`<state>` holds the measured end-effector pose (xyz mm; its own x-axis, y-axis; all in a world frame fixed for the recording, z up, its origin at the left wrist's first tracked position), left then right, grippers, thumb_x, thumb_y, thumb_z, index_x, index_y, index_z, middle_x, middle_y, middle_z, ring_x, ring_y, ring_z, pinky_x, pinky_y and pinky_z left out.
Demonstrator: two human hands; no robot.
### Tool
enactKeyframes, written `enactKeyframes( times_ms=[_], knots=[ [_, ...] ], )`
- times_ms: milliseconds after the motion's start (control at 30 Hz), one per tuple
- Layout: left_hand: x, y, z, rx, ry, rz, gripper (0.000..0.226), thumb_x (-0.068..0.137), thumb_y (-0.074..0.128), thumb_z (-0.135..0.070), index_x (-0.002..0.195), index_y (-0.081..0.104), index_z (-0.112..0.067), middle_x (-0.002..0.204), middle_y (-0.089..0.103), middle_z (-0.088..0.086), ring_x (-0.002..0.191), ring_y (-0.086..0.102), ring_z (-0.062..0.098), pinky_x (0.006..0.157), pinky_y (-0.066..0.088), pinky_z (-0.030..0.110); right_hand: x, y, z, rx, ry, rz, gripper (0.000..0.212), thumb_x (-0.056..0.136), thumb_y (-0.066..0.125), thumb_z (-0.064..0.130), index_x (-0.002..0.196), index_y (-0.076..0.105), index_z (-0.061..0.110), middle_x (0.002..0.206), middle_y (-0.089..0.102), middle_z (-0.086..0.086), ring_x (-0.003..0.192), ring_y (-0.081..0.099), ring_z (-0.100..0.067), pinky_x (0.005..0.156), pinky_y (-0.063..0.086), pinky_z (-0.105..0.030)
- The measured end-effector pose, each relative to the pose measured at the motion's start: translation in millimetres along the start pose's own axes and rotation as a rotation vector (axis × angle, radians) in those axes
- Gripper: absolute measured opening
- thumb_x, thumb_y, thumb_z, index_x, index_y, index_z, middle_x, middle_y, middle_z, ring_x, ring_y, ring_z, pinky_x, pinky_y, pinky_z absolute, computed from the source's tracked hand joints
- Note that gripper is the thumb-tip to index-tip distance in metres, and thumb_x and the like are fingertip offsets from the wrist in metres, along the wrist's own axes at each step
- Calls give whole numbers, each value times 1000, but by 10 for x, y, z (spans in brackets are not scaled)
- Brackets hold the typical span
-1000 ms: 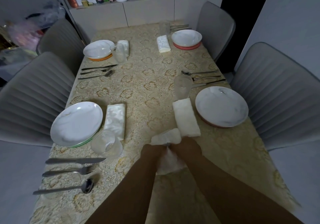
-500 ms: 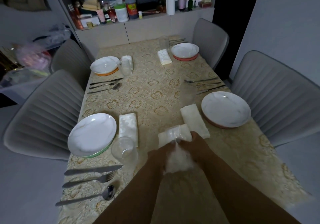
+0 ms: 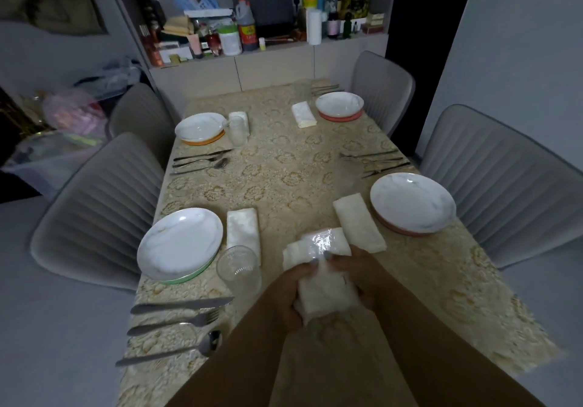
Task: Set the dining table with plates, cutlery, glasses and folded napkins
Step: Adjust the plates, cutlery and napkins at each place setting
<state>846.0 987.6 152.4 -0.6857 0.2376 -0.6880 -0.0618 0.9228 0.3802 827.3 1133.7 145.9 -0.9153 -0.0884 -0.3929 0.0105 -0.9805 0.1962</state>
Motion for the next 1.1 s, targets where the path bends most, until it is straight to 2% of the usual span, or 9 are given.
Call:
enactKeyframes(
  times_ms=[100, 200, 267, 400, 500, 600, 700, 800, 1100],
  knots=[
    [18, -18, 58, 8, 138, -60, 25, 87, 64, -13, 108, 67, 1, 98, 70, 20, 87, 66, 29, 78, 53, 37, -64, 29, 46, -124, -96, 32, 10, 89, 62, 6, 93, 70, 10, 83, 72, -8, 74, 70, -16, 64, 56, -26],
    [-109, 18, 142, 32, 302, -25, 33, 79, 71, -12, 109, 68, 0, 106, 69, 23, 95, 67, 32, 81, 54, 38, -158, 12, 35, -302, -177, 90, 9, 90, 64, 12, 95, 71, 15, 92, 73, -10, 87, 68, -21, 80, 53, -35],
    [-218, 82, 240, 72, 348, -41, 45, 69, 75, -13, 111, 68, 2, 109, 67, 26, 99, 66, 36, 83, 54, 39, -229, -20, 14, -369, -197, 128, 10, 91, 63, 14, 86, 70, 20, 86, 71, -5, 84, 66, -18, 83, 50, -36],
    [-471, 164, 406, 21, 391, -166, 14, 72, 69, -1, 82, 77, -7, 79, 72, 18, 74, 66, 37, 63, 57, 32, -363, 4, -10, -399, -159, 64, 13, 88, 67, 20, 76, 66, 21, 83, 70, -6, 82, 66, -22, 81, 52, -40],
    [-731, 62, 470, -69, 399, -257, 25, 76, 67, 7, 99, 73, -2, 96, 72, 21, 82, 70, 35, 73, 58, 43, -455, 193, -70, -360, -101, 73, 16, 84, 71, 31, 79, 67, 16, 80, 71, -5, 75, 67, -20, 73, 53, -35],
    [-997, -140, 526, -129, 414, -344, 31, 75, 68, 7, 105, 70, -1, 101, 71, 23, 91, 69, 38, 84, 55, 53, -560, 489, -187, -344, -61, 135, 40, 72, 75, 46, 88, 69, 10, 84, 73, -7, 80, 69, -23, 77, 55, -41],
    [-1273, -401, 548, -192, 428, -412, 31, 75, 66, 9, 105, 68, 2, 95, 72, 22, 84, 69, 36, 82, 56, 52, -669, 840, -293, -329, -46, 186, 29, 78, 75, 37, 88, 69, 11, 83, 73, -6, 79, 69, -24, 78, 56, -43],
    [-1518, -753, 562, -243, 422, -491, 23, 77, 71, 2, 100, 67, 1, 83, 73, 16, 69, 70, 31, 63, 58, 42, -742, 1234, -373, -388, -46, 209, 32, 80, 72, 41, 95, 66, 13, 84, 72, -5, 78, 69, -22, 76, 55, -40],
    [-2299, -2201, 406, -277, 467, -550, 22, 79, 73, -6, 101, 67, -5, 87, 73, 15, 77, 70, 32, 64, 58, 40, -1091, 2877, -658, -521, -90, 259, 29, 84, 65, 47, 94, 57, 21, 88, 66, 0, 83, 65, -20, 80, 53, -36]
  ],
)
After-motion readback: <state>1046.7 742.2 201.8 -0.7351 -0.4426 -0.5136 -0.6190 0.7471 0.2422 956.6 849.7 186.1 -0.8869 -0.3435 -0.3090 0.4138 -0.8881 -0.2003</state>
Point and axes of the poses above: each hand's wrist, its own x-axis towards the middle knuckle, its own y-axis out of the palm, z = x × y, the point moved 2 cm from there along x, towards the middle knuckle
